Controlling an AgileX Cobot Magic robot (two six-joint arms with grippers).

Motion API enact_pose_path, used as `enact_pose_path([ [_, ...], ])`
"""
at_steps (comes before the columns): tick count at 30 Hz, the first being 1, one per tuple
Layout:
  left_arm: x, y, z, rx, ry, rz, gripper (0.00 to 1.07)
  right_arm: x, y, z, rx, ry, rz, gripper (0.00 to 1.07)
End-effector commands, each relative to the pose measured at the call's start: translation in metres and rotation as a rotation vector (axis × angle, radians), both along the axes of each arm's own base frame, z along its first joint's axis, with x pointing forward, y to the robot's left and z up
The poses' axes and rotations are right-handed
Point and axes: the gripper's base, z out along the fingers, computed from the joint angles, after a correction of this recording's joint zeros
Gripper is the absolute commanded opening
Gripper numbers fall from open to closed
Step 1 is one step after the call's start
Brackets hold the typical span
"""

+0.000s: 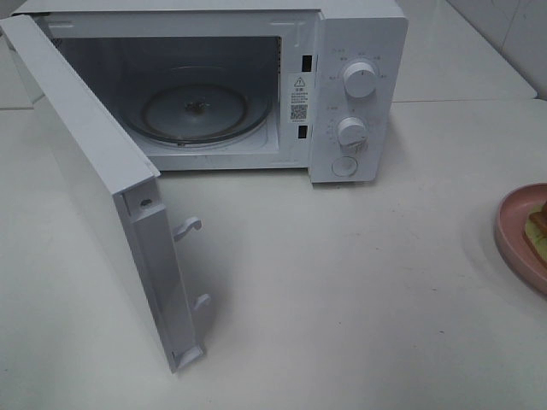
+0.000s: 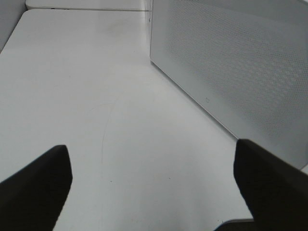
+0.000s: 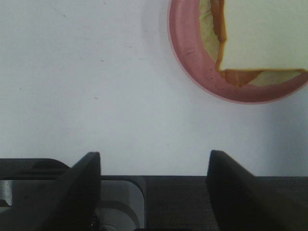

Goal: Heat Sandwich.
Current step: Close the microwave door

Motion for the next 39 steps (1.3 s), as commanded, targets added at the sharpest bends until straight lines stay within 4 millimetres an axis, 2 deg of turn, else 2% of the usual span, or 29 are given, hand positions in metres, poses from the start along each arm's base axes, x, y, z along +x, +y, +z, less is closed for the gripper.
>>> enact_pose_path([
  [1, -0.002, 0.0, 0.001, -0.008, -0.031, -0.006, 0.84, -0.022, 0.0, -0.005, 0.007, -0.021, 0.006, 0.64],
  [3, -0.002, 0.0, 0.001, -0.008, -0.031, -0.006, 0.84, -0.033, 0.0, -0.007, 0.01, -0.045, 0.006, 0.64],
  [4, -0.002, 0.0, 0.001, -0.008, -0.031, -0.006, 0.84, -0.045, 0.0, -0.008, 0.011, -0.076, 0.006, 0.64],
  [9, -0.002, 0.0, 0.001, -0.008, -0.031, -0.006, 0.84, -0.06, -0.001, -0.01, 0.013, -0.119, 0.007, 0.64],
  [13, -0.002, 0.0, 0.001, -0.008, -0.031, -0.006, 0.84, -0.085, 0.0, -0.013, 0.027, -0.213, 0.009, 0.64],
  [29, -0.002, 0.0, 0.001, -0.008, -0.031, -0.006, 0.84, -0.134, 0.001, -0.032, 0.06, -0.379, 0.076, 0.64],
  [39, -0.002, 0.0, 0.001, -0.008, -0.031, -0.006, 0.84, -0.172, -0.005, -0.041, 0.069, -0.625, 0.061, 0.64],
])
